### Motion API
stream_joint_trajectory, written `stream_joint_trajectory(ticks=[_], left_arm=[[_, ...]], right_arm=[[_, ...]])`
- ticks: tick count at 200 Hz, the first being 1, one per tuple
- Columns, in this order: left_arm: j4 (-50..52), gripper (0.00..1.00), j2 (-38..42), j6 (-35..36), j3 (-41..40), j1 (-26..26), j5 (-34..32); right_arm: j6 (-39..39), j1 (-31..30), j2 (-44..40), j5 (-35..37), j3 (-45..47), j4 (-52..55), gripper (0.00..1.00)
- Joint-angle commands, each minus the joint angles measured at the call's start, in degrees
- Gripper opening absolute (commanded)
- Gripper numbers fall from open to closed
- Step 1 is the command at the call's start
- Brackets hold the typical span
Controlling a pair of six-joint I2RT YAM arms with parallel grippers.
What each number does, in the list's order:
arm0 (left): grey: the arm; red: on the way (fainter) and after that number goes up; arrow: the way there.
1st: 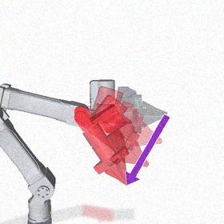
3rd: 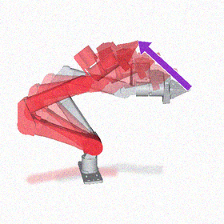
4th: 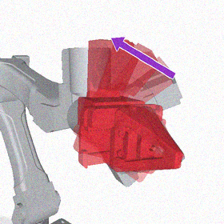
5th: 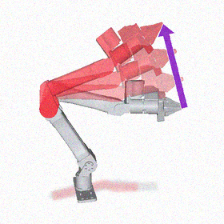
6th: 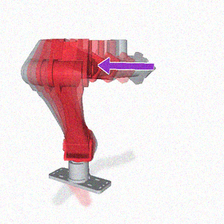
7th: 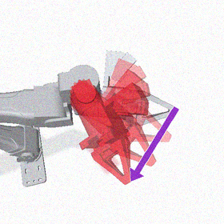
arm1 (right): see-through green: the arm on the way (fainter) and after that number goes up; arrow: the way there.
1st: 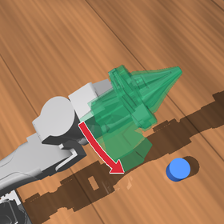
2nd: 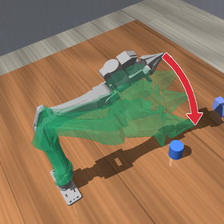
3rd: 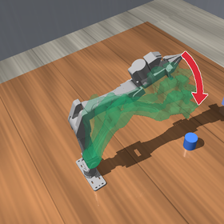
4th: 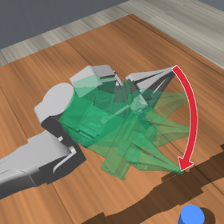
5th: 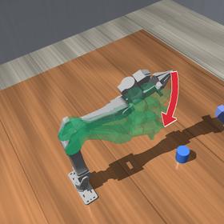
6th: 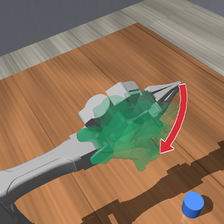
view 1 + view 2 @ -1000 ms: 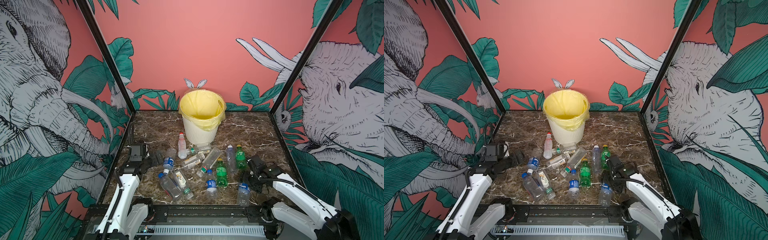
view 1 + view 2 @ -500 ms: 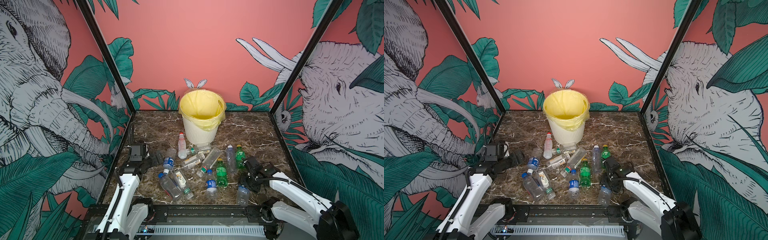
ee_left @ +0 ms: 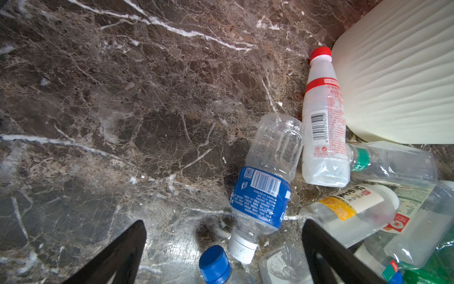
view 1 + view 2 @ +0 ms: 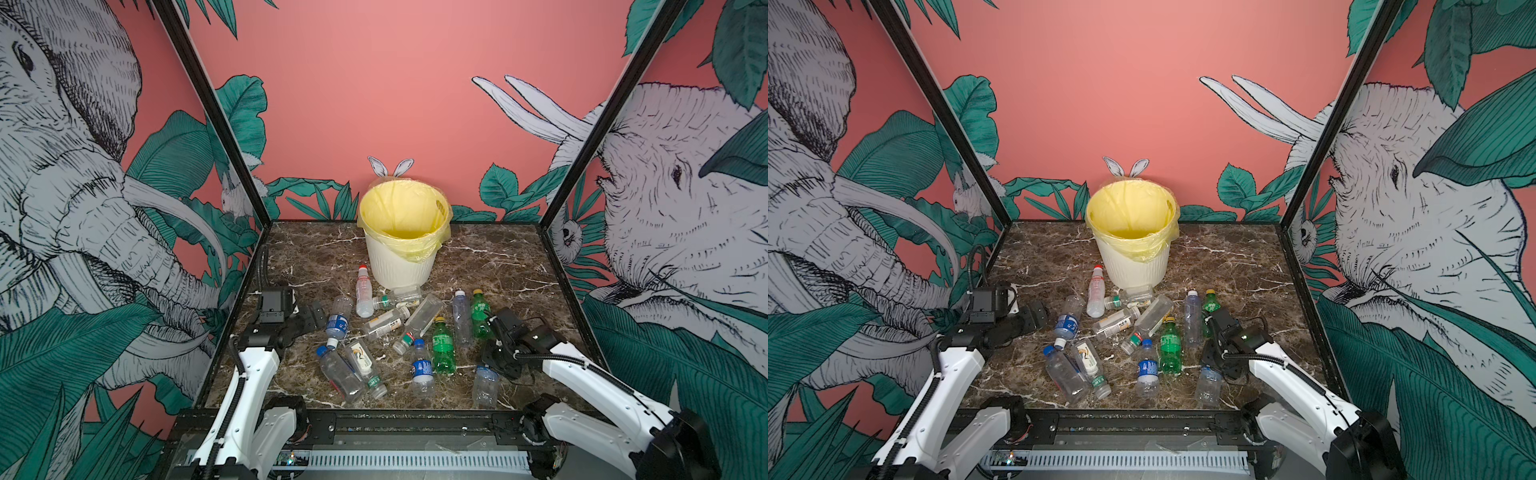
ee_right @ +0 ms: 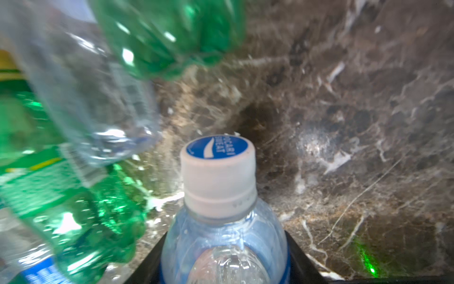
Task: Throw the plastic bottles in the bin
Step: Pick up the plastic bottle from the bottom-right of the table, then throw the plastic bottle into the trash bin.
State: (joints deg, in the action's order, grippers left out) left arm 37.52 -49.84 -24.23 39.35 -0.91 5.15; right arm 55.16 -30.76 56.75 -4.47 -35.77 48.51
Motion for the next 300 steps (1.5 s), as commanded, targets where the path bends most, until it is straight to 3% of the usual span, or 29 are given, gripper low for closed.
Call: stream_joint_trajectory(ticks=[1, 112, 214, 300], left_arm=[[1.3, 1.00, 0.5, -0.8, -0.7, 0.1, 0.0], [1.9, 1.00, -1.4, -0.7, 0.1, 0.1, 1.8], [2.4, 1.00, -1.2, -2.1, 0.1, 0.1, 2.7], [2.8, 1.00, -1.2, -5.5, 0.5, 0.2, 5.1]], right_arm=[[-1.9, -0.5, 0.8, 1.3, -3.3, 3.1, 0.49], [-9.2, -0.5, 2.8, 2.4, -16.5, 3.2, 0.49], [-11.8, -0.4, 2.6, 0.4, -21.3, -6.7, 0.49], [-18.7, -0.1, 4.0, -0.2, -28.5, -12.3, 0.50]])
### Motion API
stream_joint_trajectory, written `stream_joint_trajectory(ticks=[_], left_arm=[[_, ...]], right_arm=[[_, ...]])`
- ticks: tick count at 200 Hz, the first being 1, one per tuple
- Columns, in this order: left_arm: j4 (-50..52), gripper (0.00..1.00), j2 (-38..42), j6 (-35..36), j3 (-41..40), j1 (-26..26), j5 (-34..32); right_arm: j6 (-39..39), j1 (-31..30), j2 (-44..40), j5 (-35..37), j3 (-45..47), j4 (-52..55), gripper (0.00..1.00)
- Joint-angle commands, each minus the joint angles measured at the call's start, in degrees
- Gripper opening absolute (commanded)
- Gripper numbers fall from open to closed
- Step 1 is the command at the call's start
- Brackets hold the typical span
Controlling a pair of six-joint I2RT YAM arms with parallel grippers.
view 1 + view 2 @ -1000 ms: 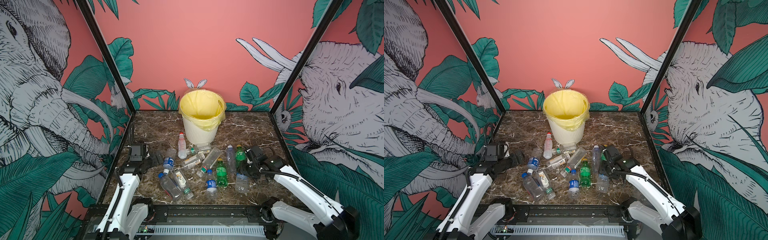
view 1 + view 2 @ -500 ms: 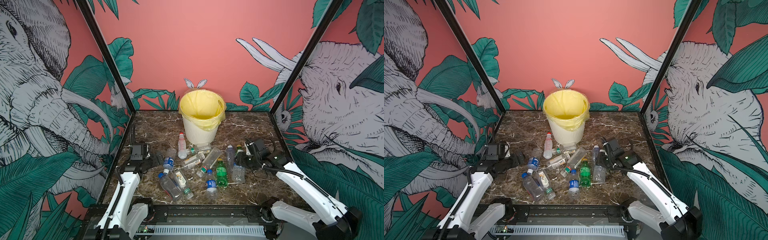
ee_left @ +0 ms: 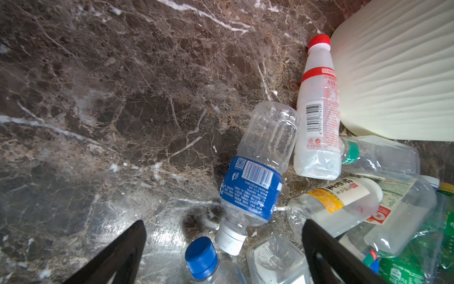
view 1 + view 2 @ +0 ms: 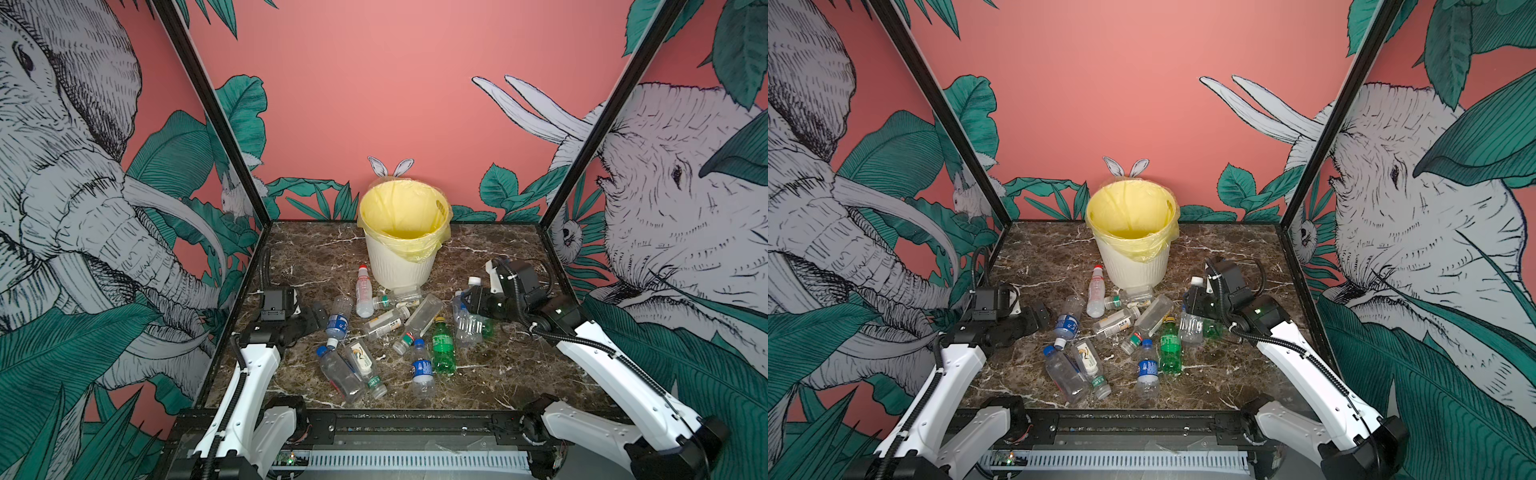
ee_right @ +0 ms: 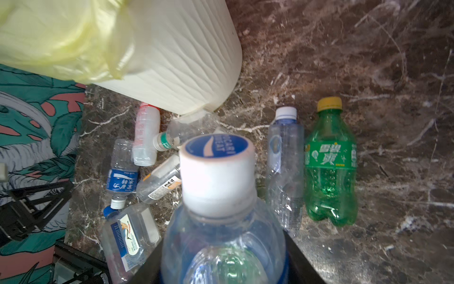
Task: Throw the plastic bottles in the bin
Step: Throw the plastic bottle into the trash bin.
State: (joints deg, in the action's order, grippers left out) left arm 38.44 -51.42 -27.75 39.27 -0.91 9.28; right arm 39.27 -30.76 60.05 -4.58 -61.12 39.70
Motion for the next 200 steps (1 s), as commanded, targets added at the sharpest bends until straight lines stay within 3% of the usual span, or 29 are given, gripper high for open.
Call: stream_joint_trajectory(ticks=[1, 107, 152, 200], left_arm=[[1.9, 1.00, 0.4, -2.0, 0.6, 0.1, 1.0], [0.0, 0.99, -0.8, -4.6, 0.2, 0.1, 2.4], [-0.1, 0.99, -0.8, -4.9, 0.3, 0.1, 4.7], [0.1, 0.99, -0.9, -4.0, 0.8, 0.1, 5.7]], right_arm=[[-2.8, 0.0, 0.7, -0.1, -3.2, -3.6, 0.50], [-4.1, 0.3, -0.1, -6.0, -4.6, -22.2, 0.51], [-7.7, 0.3, -4.9, -3.3, -1.0, -29.1, 0.52], [-8.9, 0.2, 1.1, -4.5, -10.8, -30.6, 0.53]])
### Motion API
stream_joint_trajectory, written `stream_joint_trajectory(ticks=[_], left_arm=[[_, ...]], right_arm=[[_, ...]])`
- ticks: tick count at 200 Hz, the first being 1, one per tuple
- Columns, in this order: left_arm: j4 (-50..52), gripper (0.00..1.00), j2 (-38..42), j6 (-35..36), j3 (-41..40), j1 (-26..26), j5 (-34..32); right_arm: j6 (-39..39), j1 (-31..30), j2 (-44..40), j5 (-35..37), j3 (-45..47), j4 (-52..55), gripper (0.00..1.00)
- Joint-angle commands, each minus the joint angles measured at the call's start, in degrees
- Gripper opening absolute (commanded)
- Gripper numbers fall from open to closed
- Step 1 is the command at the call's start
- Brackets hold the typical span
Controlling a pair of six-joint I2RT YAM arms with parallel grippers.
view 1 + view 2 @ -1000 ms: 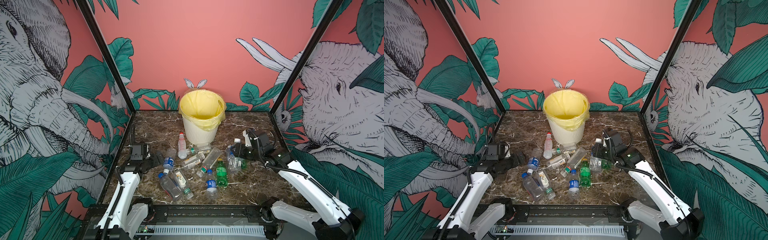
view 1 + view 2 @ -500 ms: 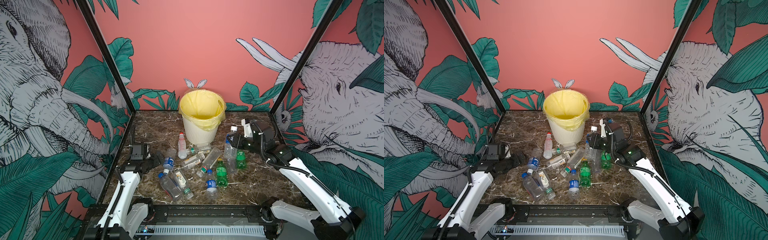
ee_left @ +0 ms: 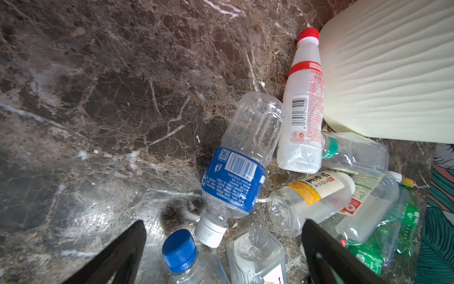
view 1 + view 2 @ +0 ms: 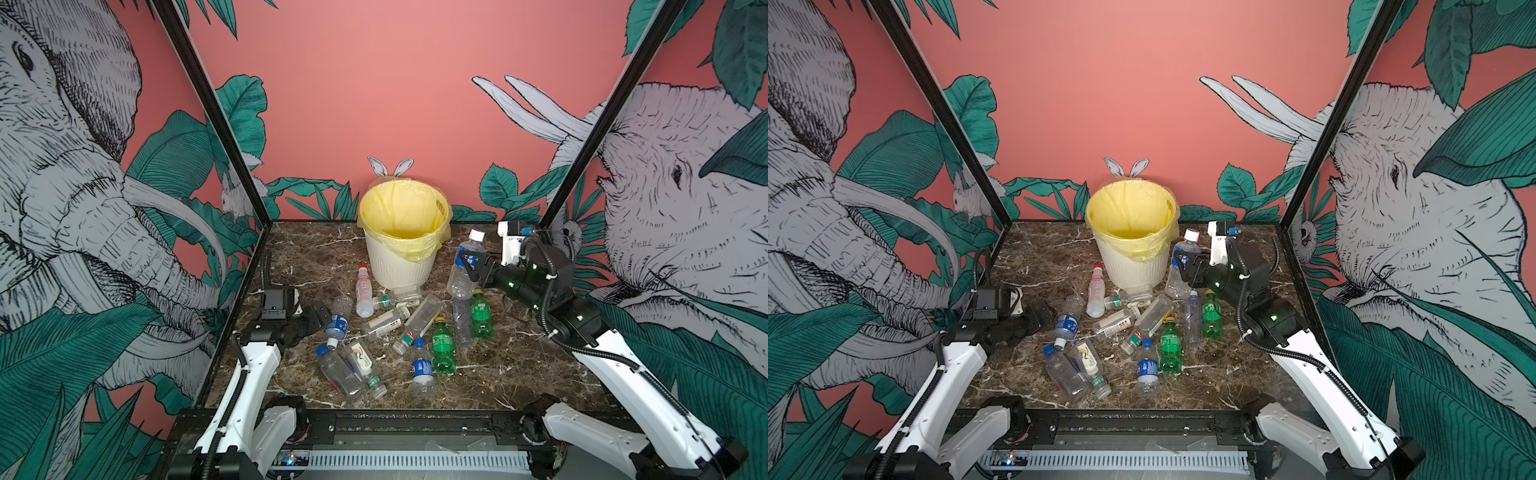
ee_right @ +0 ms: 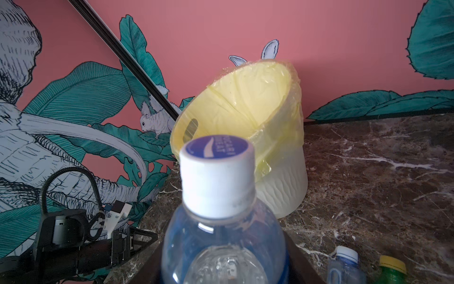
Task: Throw the plastic bottles in the bin
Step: Throw the plastic bottle into the trash bin.
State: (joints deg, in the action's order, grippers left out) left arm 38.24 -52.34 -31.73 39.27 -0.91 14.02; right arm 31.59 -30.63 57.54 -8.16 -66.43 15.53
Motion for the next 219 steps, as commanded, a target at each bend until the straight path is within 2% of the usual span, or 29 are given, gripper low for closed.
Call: stream_joint_trajectory(ticks=[1, 23, 46, 61, 69, 77, 80, 82, 92, 103, 130, 161, 188, 219], left_arm=[[0.3, 0.99, 0.0, 0.1, 0.8, 0.1, 1.0], [0.1, 0.99, -0.1, 0.0, 0.9, 0.2, 1.7], [0.3, 0.99, -0.2, 0.3, 1.3, 0.1, 1.8], [0.3, 0.99, -0.3, 0.2, 1.7, 0.1, 2.1], [0.3, 0.99, -0.5, 0.1, 1.9, 0.2, 2.4], [0.3, 0.99, -0.7, -0.1, 2.2, 0.1, 2.6], [0.3, 0.99, -0.8, -0.1, 2.3, 0.2, 2.6], [0.3, 0.99, -0.8, 0.0, 2.3, 0.1, 2.7], [0.3, 0.99, -0.9, 0.0, 2.7, 0.1, 3.0], [0.7, 0.99, -1.1, 0.3, 3.0, 0.1, 3.2], [1.6, 0.99, -1.1, 1.4, 3.6, 0.2, 3.2], [1.9, 0.99, -1.2, 2.1, 4.0, 0.1, 3.8], [2.1, 1.00, -1.5, 2.8, 4.4, 0.1, 4.3], [3.0, 0.99, -1.9, 3.8, 5.1, 0.2, 4.9]], right_arm=[[-1.2, 0.1, 4.0, -1.0, -5.7, -6.5, 0.53], [-0.2, 0.1, 11.3, -2.7, -13.2, -9.3, 0.53], [2.8, 0.1, 20.8, 3.3, -21.7, -10.8, 0.50], [4.0, 0.0, 27.8, 5.5, -29.1, -9.3, 0.52], [4.3, 0.0, 32.7, 6.1, -35.1, -5.8, 0.61], [4.3, 0.0, 38.6, 5.7, -43.6, 0.7, 0.83], [4.0, 0.1, 40.7, 5.1, -47.3, 3.2, 0.94], [3.8, 0.1, 42.1, 4.6, -49.4, 5.3, 0.98], [2.7, 0.0, 47.4, 3.8, -60.9, 13.2, 0.99], [1.3, -0.4, 49.2, 3.7, -65.9, 15.5, 0.99], [0.3, -0.7, 42.8, 5.0, -57.0, 7.5, 0.99], [-2.4, -0.7, 34.7, 5.3, -47.2, 5.1, 0.99], [-4.2, -0.6, 24.4, 4.7, -32.1, -2.3, 0.99], [-6.3, -0.1, 16.7, 5.0, -24.1, 1.6, 0.99]])
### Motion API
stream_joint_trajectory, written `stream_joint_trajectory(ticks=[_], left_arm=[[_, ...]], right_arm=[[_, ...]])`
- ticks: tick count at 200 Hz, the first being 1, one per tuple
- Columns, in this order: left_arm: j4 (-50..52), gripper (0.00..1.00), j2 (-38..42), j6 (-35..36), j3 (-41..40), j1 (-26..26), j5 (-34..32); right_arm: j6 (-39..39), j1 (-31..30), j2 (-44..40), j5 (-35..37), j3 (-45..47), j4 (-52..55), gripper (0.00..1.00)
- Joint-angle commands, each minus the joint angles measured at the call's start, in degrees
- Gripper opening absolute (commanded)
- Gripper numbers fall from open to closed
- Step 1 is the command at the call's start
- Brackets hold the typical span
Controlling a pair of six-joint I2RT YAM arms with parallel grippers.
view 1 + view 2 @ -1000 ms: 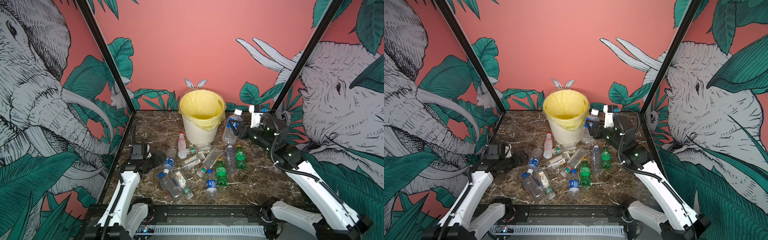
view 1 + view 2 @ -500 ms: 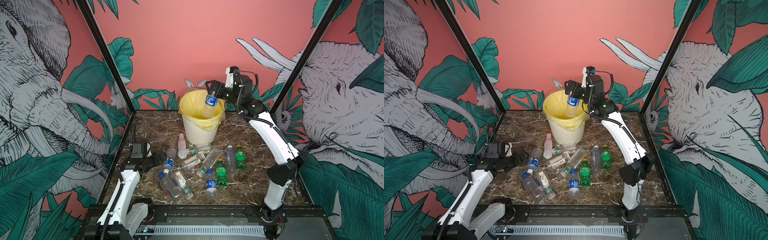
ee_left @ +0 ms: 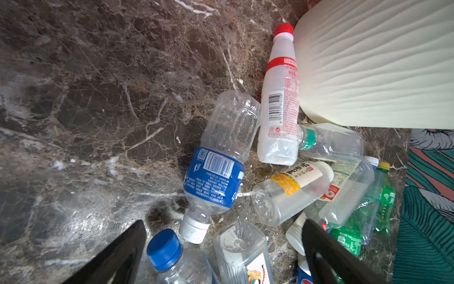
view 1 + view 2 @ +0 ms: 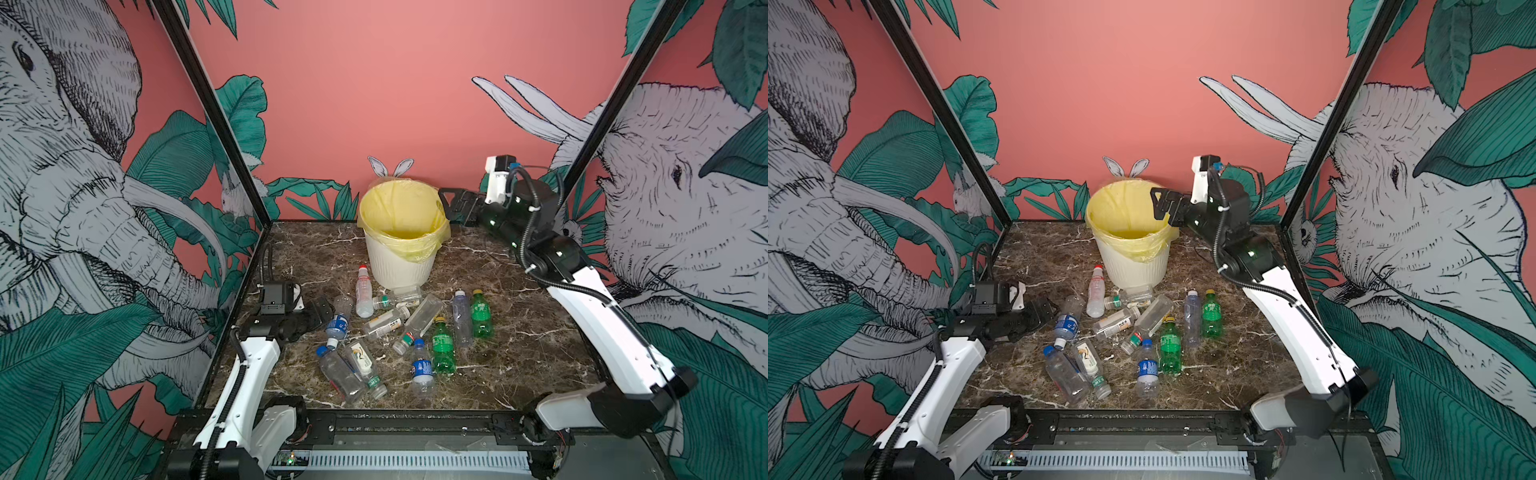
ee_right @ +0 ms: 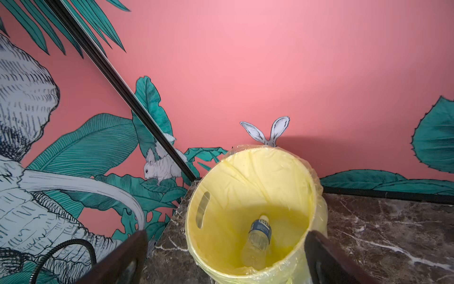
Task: Throw the plastic bottles in the bin
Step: Throw the plastic bottle into the trash bin, then pick up the plastic bottle from the middle-left of the table.
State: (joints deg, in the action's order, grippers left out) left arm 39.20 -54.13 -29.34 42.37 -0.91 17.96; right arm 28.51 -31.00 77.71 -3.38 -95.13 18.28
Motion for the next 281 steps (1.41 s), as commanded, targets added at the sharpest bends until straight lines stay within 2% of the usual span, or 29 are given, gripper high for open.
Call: stream_joint_trajectory(ticks=[1, 30, 71, 114, 160, 205, 281], left_arm=[[2.1, 0.99, -0.1, 1.4, 2.1, 0.2, 1.0], [3.4, 1.00, -0.5, 2.4, 3.0, 0.1, 1.6], [4.2, 1.00, -2.2, 4.9, 4.6, 0.2, 1.1], [6.8, 1.00, -4.0, 8.5, 6.1, 0.0, 1.4], [6.6, 1.00, -5.9, 8.6, 5.9, -0.2, 1.6], [6.7, 1.00, -8.9, 8.6, 7.2, -4.8, -2.5], [5.0, 0.99, -14.6, 8.9, 8.3, -9.9, -7.5]], right_arm=[[-3.4, 0.3, -3.6, 0.1, 4.8, -1.0, 0.99], [-4.3, 0.5, -9.5, -1.1, 13.3, -1.0, 0.99], [-3.8, 1.5, -14.6, -0.6, 22.0, 4.5, 0.99], [-2.2, 3.3, -16.6, -2.1, 28.7, 9.7, 0.99], [0.4, 5.8, -19.0, -2.5, 35.0, 12.4, 0.99], [2.5, 7.8, -21.4, -3.8, 40.9, 12.4, 0.99], [3.3, 8.8, -22.0, -4.9, 43.6, 11.8, 0.99]])
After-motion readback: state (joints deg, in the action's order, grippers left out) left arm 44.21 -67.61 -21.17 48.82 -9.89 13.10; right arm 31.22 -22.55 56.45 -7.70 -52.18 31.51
